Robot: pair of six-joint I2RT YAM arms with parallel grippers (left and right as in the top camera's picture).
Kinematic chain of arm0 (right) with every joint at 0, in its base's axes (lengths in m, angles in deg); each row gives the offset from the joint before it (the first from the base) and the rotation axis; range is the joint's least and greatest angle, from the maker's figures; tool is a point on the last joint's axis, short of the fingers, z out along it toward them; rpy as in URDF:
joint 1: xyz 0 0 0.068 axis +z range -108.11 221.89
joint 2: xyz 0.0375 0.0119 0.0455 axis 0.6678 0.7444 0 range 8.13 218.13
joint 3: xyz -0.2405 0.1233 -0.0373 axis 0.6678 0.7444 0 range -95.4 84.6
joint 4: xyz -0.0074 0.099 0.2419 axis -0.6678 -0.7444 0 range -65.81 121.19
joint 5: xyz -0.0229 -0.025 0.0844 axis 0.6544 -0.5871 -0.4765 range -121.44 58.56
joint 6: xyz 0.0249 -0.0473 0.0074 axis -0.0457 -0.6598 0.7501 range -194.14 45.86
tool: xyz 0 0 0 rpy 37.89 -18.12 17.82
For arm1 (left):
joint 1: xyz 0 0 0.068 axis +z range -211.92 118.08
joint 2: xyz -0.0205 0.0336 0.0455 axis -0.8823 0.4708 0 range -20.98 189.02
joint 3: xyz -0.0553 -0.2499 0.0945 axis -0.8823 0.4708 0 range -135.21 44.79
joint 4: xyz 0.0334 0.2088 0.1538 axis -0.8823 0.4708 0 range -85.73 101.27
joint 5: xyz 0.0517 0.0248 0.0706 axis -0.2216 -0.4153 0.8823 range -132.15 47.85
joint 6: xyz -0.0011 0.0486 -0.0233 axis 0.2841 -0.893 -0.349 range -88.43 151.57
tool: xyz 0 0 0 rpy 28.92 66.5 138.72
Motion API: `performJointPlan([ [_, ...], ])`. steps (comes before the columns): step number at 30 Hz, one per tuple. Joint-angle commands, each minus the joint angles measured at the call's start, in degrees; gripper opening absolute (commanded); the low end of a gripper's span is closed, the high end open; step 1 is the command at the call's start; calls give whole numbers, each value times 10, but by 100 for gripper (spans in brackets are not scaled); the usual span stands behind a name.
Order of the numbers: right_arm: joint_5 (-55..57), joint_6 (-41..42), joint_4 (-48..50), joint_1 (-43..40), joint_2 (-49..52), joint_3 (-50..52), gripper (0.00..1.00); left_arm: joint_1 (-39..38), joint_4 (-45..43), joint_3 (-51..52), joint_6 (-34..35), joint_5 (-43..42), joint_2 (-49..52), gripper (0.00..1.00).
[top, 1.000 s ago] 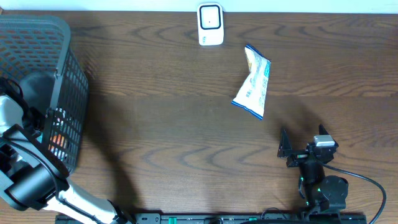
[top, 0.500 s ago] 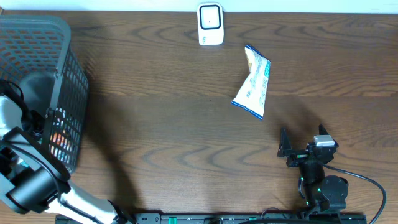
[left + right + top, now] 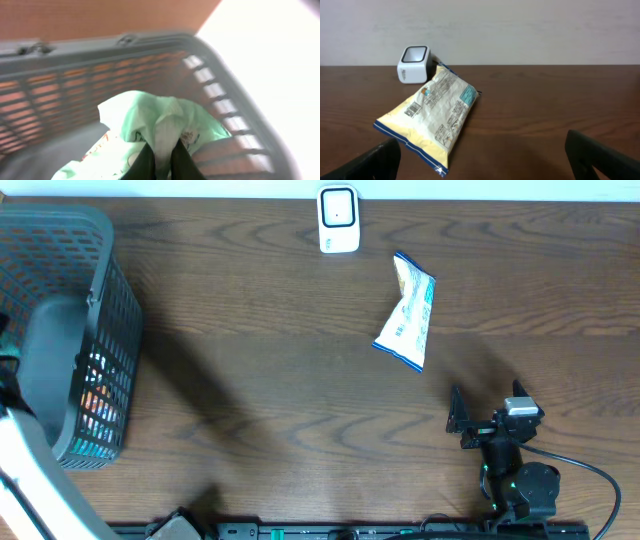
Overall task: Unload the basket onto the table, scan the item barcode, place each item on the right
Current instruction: 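Return the left gripper to the basket and grasp the green wipes pack, then carry the green wipes pack to the scanner and release it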
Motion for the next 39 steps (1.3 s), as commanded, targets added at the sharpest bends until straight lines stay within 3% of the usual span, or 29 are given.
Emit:
performJointPlan([
  [1,5,8,-2,-3,-2,1,99,1,-47,-4,168,-152,-60,7],
  [5,5,8,-2,-3,-2,1,99,-48,-89,-3,265,-268,-99,7],
  [11,5,8,-2,-3,-2,1,99,-208,-83,-2,267,-289,-99,7],
  [18,5,8,-2,-3,-2,1,99,-421,-83,-1,267,-208,-34,7],
  [19,5,8,-2,-3,-2,1,99,-477,-81,0,267,-177,0,7],
  [23,5,8,-2,-3,-2,1,99,-566,-76,0,267,-118,83,7],
  [30,5,8,-2,-3,-2,1,99,-661,-94,0,279,-67,246,7],
  [37,5,8,-2,-3,-2,1,99,-700,-169,0,310,-68,373,7],
  [39,5,8,-2,-3,-2,1,99,-705,-180,0,310,-68,392,17],
])
